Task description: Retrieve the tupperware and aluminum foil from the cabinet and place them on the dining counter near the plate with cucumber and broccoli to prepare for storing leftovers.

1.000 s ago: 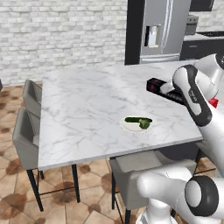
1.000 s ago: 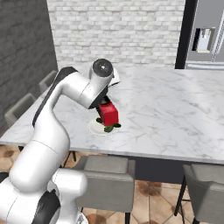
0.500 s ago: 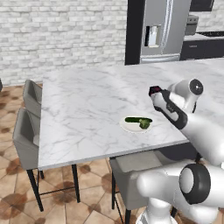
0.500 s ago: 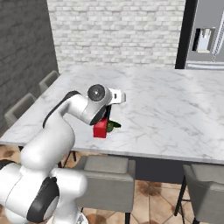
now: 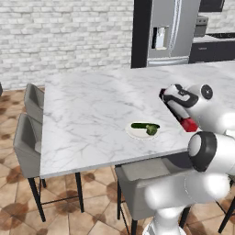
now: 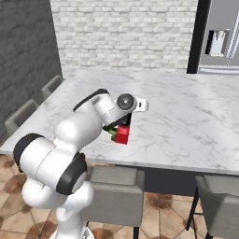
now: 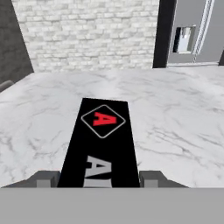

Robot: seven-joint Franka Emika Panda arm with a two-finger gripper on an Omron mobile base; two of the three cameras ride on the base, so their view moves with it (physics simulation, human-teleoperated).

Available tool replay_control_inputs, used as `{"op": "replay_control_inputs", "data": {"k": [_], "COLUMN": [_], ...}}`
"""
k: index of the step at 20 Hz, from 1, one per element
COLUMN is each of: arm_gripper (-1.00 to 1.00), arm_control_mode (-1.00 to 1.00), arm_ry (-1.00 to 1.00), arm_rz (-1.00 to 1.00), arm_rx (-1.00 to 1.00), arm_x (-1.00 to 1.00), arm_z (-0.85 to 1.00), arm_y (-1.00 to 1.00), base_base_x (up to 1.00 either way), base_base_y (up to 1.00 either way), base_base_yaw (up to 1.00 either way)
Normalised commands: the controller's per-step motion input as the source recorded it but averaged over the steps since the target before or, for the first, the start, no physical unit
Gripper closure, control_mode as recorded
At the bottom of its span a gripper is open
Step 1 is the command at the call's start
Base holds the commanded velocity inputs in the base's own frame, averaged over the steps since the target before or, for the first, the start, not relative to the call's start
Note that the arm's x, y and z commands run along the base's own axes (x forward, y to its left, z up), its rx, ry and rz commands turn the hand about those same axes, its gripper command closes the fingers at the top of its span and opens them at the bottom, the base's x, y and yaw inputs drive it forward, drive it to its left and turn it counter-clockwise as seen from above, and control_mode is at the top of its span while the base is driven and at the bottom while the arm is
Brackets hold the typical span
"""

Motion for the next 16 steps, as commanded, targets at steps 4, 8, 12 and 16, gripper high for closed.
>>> {"op": "replay_control_inputs", "data": {"k": [4, 8, 12, 16], "arm_gripper": [1.00, 1.00, 1.00, 1.00], "arm_control_mode": [-1.00, -1.00, -1.00, -1.00], "arm_ry": [0.02, 0.03, 0.02, 0.00], "arm_rz": [0.00, 0.00, 0.00, 0.00], "arm_rx": [0.00, 0.00, 0.00, 0.00], "arm_x": [0.65, 0.68, 0.60, 0.22], "arm_z": [-0.49, -0.60, -0.63, -0.71], "arm_y": [-0.49, -0.38, -0.31, -0.22], "base_base_x": [0.00, 0.00, 0.00, 0.00], "base_base_y": [0.00, 0.00, 0.00, 0.00], "base_base_yaw": [0.00, 0.00, 0.00, 0.00]}}
